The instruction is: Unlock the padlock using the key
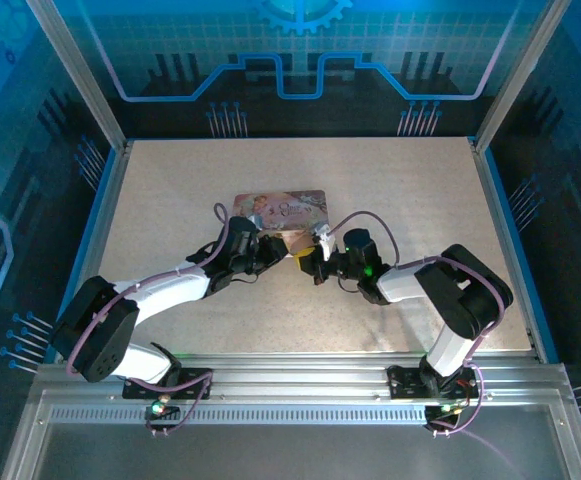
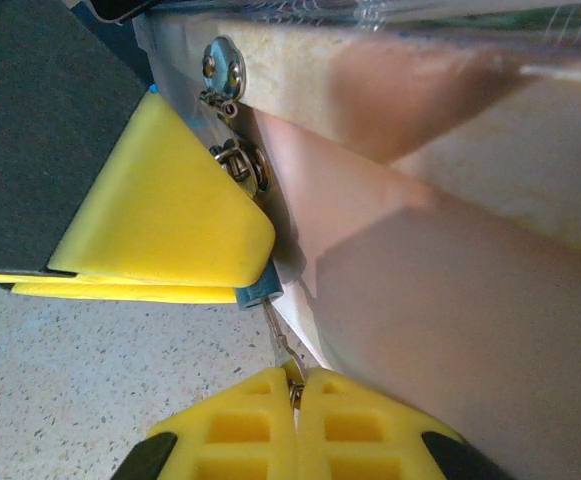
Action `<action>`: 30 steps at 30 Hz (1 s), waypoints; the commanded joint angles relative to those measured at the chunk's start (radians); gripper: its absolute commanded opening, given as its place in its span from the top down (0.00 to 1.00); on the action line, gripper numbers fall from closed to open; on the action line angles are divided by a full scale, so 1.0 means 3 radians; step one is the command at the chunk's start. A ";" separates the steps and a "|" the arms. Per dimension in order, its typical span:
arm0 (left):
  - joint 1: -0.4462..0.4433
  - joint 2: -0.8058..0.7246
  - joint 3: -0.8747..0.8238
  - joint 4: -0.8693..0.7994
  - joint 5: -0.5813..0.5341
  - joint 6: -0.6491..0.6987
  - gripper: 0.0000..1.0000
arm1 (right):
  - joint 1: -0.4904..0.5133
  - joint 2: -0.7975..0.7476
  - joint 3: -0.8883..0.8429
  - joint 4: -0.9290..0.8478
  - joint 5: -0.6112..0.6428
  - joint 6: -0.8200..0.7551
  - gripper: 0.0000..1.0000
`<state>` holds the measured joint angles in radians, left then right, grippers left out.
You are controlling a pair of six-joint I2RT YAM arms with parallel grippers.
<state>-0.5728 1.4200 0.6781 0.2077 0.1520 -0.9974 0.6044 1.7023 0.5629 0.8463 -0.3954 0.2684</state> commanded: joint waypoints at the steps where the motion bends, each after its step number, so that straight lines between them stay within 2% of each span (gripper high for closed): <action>1: -0.0206 0.0036 0.0029 0.0232 0.0843 -0.0066 0.90 | 0.0030 -0.0133 0.0305 0.0498 -0.0267 -0.0046 0.97; 9: -0.0205 0.0050 0.0054 0.0219 0.0873 -0.0056 0.90 | -0.0127 -0.0101 0.0373 0.0362 -0.0390 -0.0117 0.97; 22: -0.0205 0.0104 0.0031 0.0274 0.0821 -0.0076 0.90 | 0.0051 -0.0063 0.0403 0.0441 -0.0629 0.0073 0.98; 30: -0.0205 0.0139 0.0020 0.0318 0.0871 -0.0077 0.90 | 0.0015 -0.0086 0.0439 0.0480 -0.0840 0.0213 0.98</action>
<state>-0.5728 1.4342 0.6781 0.2432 0.1539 -1.0157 0.5625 1.7004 0.5938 0.7959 -0.4919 0.2901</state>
